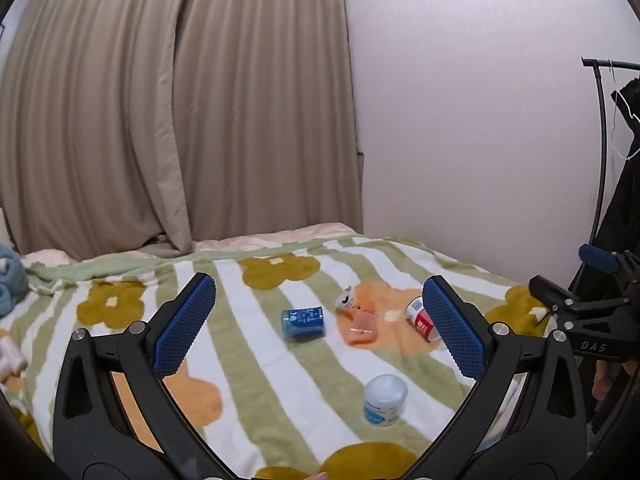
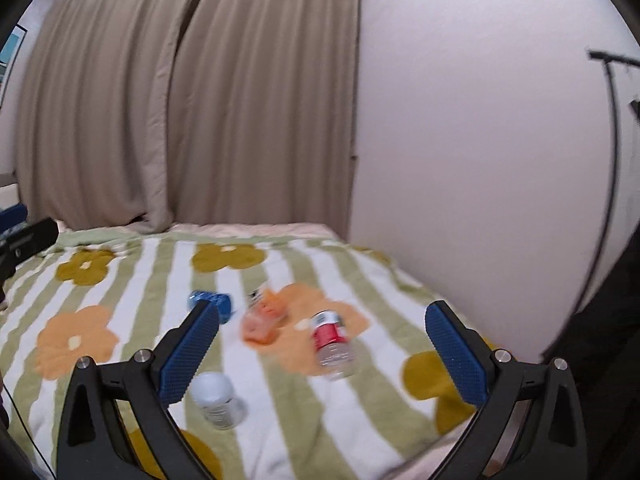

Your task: Flip cup upside down

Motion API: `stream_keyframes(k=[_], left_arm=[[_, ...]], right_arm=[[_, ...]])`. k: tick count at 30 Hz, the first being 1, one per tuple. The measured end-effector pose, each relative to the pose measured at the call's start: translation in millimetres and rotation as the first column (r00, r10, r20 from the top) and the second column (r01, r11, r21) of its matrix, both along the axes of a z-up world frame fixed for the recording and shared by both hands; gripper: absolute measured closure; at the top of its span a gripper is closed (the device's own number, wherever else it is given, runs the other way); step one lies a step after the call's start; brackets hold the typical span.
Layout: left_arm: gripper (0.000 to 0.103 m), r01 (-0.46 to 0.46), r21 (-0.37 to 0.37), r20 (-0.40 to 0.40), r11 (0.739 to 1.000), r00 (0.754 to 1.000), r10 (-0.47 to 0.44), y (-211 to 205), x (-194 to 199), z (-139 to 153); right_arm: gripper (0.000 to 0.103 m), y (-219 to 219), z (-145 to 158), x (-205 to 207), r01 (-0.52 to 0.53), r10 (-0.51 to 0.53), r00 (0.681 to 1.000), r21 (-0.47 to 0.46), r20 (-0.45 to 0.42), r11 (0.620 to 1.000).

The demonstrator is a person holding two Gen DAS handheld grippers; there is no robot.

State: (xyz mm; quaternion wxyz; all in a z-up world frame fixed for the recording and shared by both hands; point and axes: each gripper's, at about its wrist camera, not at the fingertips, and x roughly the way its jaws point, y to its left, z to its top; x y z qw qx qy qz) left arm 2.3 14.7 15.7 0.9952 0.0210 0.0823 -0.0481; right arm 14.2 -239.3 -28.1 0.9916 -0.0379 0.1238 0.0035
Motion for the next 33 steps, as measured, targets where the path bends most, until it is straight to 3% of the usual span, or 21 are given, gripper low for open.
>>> stream_keyframes(k=[9, 33], left_arm=[[0.0, 0.014, -0.015, -0.012, 1.0, 1.0, -0.014, -6.0, -0.5, -7.1], [0.0, 0.03, -0.019, -0.019, 0.999, 0.999, -0.03, -13.3, 1.3, -13.3]], right_arm=[[0.0, -5.2, 1.5, -14.7, 0.048, -0.048, 0.998, 0.016, 0.034, 0.999], [0.0, -7.8, 0.1, -14.7, 0.053, -0.053, 0.998, 0.038, 0.016, 0.998]])
